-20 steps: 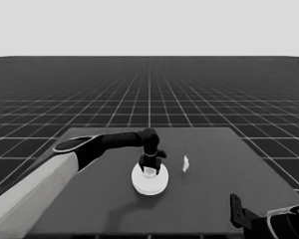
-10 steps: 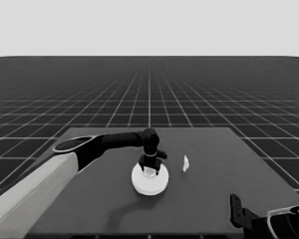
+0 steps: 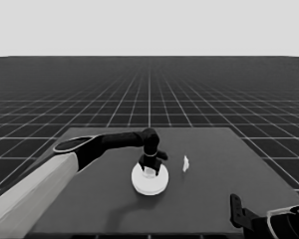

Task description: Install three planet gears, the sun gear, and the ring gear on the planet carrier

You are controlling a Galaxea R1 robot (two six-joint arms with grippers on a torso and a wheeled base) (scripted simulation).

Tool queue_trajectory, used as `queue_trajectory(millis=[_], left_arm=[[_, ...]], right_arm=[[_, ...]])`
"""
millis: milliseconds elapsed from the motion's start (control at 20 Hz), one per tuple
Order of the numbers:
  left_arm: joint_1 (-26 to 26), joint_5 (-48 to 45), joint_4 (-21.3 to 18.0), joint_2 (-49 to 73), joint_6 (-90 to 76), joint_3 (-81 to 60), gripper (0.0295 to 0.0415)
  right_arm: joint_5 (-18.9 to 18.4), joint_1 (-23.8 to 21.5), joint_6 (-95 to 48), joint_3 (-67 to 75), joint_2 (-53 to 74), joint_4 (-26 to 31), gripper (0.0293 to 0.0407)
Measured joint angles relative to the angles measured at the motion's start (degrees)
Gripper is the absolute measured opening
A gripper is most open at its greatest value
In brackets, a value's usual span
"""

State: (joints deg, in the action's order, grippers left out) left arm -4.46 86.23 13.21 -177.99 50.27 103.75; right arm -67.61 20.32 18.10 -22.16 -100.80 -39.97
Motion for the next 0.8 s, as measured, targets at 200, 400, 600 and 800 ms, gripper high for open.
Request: queue_trajectory(millis=[200, 400, 600, 800], left_arm=[[0.01, 0.00, 0.00, 0.00, -2.00, 0.00, 0.0348], [0.01, 0.01, 0.00, 0.00, -4.00, 0.00, 0.0348], [0.03, 0.00, 0.00, 0.00, -5.47, -0.01, 0.0381], [0.04, 0.00, -0.01, -0.01, -5.69, -0.01, 0.0385]], right_arm=[[0.00, 0.00, 0.00, 0.00, 0.00, 0.00, 0.0385], [0.00, 0.00, 0.00, 0.00, 0.00, 0.00, 0.0385], [0.00, 0.00, 0.00, 0.00, 0.00, 0.00, 0.0385], [0.00, 0.00, 0.00, 0.00, 0.00, 0.00, 0.0385]])
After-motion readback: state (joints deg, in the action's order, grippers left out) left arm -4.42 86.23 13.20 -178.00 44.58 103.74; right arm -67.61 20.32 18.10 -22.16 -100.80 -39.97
